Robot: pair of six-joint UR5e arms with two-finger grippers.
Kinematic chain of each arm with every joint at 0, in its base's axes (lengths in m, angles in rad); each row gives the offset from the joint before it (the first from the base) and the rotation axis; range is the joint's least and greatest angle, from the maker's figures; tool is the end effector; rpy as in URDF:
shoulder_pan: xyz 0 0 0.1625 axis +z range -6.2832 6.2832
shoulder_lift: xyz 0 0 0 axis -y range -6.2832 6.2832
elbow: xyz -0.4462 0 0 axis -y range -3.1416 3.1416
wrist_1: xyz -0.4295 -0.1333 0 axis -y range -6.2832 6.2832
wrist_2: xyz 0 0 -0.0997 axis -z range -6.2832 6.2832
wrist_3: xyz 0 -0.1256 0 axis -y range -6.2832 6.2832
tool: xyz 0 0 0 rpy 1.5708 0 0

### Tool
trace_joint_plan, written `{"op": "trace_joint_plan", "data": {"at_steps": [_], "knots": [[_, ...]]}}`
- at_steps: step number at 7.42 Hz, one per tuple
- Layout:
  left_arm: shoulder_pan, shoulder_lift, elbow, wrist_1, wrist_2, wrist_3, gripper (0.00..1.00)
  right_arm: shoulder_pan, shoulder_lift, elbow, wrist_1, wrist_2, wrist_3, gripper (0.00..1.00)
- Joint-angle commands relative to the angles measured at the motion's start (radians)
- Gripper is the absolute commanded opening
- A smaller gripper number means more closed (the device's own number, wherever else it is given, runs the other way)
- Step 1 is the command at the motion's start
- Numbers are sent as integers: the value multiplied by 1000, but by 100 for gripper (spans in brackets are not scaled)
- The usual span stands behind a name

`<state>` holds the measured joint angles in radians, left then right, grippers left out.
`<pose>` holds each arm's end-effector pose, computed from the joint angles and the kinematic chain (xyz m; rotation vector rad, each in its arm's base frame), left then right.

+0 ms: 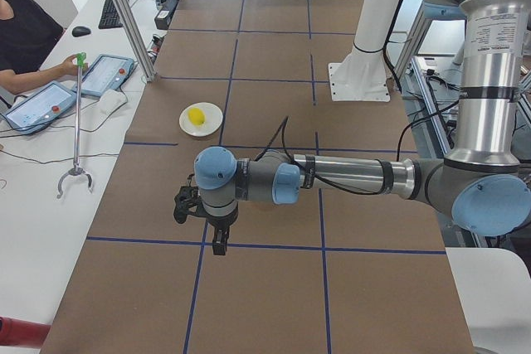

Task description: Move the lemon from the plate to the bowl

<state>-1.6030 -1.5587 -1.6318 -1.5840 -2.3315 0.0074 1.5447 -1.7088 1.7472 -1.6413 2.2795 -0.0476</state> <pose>-0.0637 -0.5270 0.6723 0.0741 0.7591 0.0000 0.0394 -0.4656 0.6865 -0.0231 -0.7090 -0.0592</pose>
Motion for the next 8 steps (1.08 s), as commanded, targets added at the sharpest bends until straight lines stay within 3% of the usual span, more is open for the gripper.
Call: {"op": "trace_joint_plan", "data": {"at_steps": [1,4,5,7,8], "knots": [[0,0,0,-1,1,-1,100,0,0,0,0,0,0,100],[6,-88,-52,-1,-18,-10,100,0,0,0,0,0,0,100],[23,-108,-59,-5,-82,-10,100,0,0,0,0,0,0,100],[139,-170,-111,2,-98,-27,100,0,0,0,0,0,0,100],[241,-228,-131,2,-71,-175,100,0,0,0,0,0,0,100]]}}
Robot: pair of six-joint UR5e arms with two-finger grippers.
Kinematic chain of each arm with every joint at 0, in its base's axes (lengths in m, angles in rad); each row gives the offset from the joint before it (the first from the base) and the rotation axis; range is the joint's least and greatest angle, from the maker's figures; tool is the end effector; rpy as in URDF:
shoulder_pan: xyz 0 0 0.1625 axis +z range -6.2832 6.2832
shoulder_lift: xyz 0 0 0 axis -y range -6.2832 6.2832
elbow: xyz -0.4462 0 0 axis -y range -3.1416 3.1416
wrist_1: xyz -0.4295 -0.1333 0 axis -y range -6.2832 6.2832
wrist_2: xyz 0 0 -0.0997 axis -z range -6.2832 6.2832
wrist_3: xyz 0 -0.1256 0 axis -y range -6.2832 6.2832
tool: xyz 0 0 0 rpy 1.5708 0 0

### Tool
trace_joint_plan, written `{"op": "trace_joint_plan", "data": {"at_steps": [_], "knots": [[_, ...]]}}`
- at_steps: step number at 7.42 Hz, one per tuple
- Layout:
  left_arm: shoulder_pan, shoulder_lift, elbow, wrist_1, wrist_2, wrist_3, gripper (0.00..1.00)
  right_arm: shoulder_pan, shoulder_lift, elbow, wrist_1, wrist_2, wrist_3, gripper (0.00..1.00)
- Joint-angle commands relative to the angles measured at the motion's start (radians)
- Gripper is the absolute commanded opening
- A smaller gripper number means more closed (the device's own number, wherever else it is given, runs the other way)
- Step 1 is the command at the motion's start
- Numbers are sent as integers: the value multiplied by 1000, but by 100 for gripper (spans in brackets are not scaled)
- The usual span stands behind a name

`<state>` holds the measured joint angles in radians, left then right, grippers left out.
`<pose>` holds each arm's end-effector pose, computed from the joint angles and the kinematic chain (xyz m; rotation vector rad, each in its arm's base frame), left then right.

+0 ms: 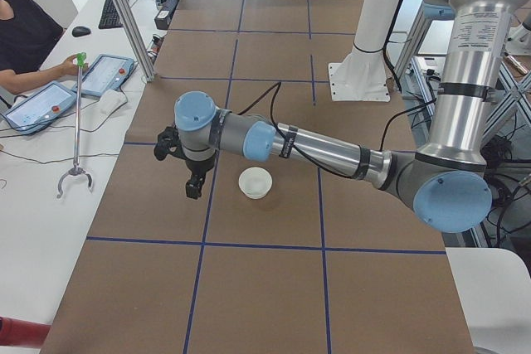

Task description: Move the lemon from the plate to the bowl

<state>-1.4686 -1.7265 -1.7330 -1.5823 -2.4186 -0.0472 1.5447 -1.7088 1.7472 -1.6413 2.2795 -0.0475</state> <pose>0.0221 -0.5993 0.5154 0.2460 0.8613 0.1909 0.0394 -0.4656 0.6865 -0.0232 -0.7090 -0.0591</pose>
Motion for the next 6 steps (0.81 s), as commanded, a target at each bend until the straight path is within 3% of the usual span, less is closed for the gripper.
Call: {"op": "trace_joint_plan", "data": {"at_steps": [1,2,4,5,6], "knots": [[219,-133,-28,2,85,-295,100,0,0,0,0,0,0,100],[334,-181,-34,5,142,-374,100,0,0,0,0,0,0,100],[430,-250,-14,-22,193,-605,100,0,0,0,0,0,0,100],[517,-277,21,-42,196,-700,100,0,0,0,0,0,0,100],[528,-369,136,-47,207,-709,100,0,0,0,0,1,0,100]]}}
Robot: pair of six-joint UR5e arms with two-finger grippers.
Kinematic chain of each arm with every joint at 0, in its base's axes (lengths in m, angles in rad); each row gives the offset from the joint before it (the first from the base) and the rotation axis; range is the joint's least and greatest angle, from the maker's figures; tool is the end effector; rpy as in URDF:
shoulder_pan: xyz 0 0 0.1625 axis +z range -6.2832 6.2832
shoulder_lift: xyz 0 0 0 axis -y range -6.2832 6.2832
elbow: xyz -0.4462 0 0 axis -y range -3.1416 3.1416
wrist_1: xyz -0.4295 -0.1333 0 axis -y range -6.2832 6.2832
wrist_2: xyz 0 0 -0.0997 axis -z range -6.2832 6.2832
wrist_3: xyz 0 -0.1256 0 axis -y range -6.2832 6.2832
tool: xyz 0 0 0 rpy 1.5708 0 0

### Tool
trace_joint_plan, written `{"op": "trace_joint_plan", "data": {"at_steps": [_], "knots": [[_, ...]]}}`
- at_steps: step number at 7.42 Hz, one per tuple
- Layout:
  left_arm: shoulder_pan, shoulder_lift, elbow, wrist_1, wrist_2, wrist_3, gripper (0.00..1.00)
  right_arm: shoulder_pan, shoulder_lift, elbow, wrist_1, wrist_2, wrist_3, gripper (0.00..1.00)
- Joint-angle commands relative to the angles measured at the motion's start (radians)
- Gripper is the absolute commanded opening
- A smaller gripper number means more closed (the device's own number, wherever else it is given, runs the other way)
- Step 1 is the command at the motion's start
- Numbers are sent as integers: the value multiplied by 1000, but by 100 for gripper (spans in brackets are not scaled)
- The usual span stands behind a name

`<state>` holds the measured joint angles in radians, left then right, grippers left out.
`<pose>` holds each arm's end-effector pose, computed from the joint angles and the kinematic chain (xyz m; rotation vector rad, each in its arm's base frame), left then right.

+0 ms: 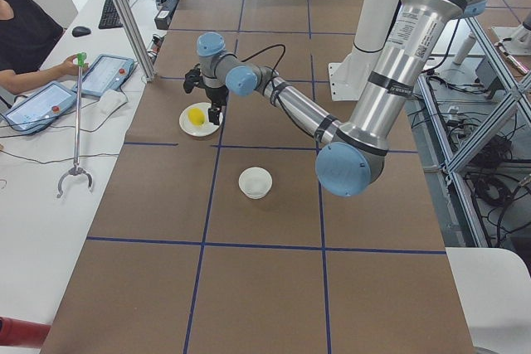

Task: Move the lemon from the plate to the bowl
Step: 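Move the left gripper over the yellow lemon on the white plate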

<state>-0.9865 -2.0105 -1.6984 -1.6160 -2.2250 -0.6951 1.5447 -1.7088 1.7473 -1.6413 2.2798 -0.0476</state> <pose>0.3337 -0.6078 0.3597 0.0953 0.8593 0.0965 0.0394 -0.4656 0.6864 -0.0230 -0.7093 -0.0592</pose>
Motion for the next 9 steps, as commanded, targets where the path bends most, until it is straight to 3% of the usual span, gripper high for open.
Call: {"op": "trace_joint_plan", "data": {"at_steps": [1,6,9], "knots": [[52,-168,206,-13,57,-67,100,0,0,1,0,0,0,100],[57,-365,619,-273,65,-90,100,0,0,0,0,0,0,100],[57,-386,681,-315,87,-92,100,0,0,0,0,1,0,100]]}}
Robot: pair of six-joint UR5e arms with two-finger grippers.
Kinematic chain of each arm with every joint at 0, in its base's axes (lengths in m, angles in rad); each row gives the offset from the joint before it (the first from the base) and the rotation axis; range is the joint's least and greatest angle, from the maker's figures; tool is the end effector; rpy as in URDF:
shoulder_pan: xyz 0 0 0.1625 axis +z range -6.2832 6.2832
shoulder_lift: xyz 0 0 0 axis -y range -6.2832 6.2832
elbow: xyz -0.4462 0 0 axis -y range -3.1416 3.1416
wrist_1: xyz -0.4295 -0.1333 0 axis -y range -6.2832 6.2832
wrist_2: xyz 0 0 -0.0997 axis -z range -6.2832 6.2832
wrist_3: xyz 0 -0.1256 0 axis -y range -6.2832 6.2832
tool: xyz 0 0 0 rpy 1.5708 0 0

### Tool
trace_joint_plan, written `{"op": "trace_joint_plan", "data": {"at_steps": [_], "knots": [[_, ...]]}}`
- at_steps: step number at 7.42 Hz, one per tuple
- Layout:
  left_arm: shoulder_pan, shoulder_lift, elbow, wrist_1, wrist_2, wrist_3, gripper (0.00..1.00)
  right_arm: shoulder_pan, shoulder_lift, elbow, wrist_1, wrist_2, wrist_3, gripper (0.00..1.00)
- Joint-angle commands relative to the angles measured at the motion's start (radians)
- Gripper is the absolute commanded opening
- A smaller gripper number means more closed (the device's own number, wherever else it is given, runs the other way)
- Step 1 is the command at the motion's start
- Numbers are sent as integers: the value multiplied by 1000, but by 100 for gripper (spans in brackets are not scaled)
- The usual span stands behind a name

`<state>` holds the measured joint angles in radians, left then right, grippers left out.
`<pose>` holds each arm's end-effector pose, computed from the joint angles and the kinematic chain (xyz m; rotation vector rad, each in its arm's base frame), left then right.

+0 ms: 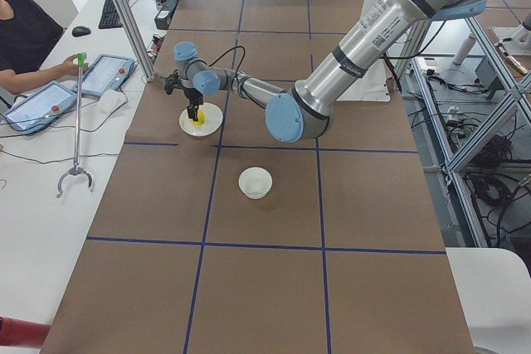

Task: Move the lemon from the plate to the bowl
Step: 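Lower the left gripper and close it around the yellow lemon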

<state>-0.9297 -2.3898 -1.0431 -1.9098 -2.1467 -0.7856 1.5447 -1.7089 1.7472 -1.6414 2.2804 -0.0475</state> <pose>0.4743 -0.7441 0.3702 0.0989 0.8205 0.0453 0.0393 -0.4655 0.6865 -0.0233 -0.7099 -0.0590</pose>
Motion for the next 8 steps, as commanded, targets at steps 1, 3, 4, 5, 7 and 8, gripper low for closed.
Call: {"op": "trace_joint_plan", "data": {"at_steps": [1,3,4,5,7,8], "knots": [[0,-15,50,-49,8,-1,100,0,0,0,0,1,0,100],[0,-29,98,-87,8,-4,100,0,0,1,0,1,0,100],[0,-32,101,-87,8,-6,100,0,0,0,0,1,0,100],[0,-35,109,-89,8,-6,100,0,0,0,0,1,0,100],[2,-61,171,-132,8,-8,100,0,0,1,0,1,0,100],[3,-63,175,-137,8,-8,100,0,0,0,0,1,0,100]]}}
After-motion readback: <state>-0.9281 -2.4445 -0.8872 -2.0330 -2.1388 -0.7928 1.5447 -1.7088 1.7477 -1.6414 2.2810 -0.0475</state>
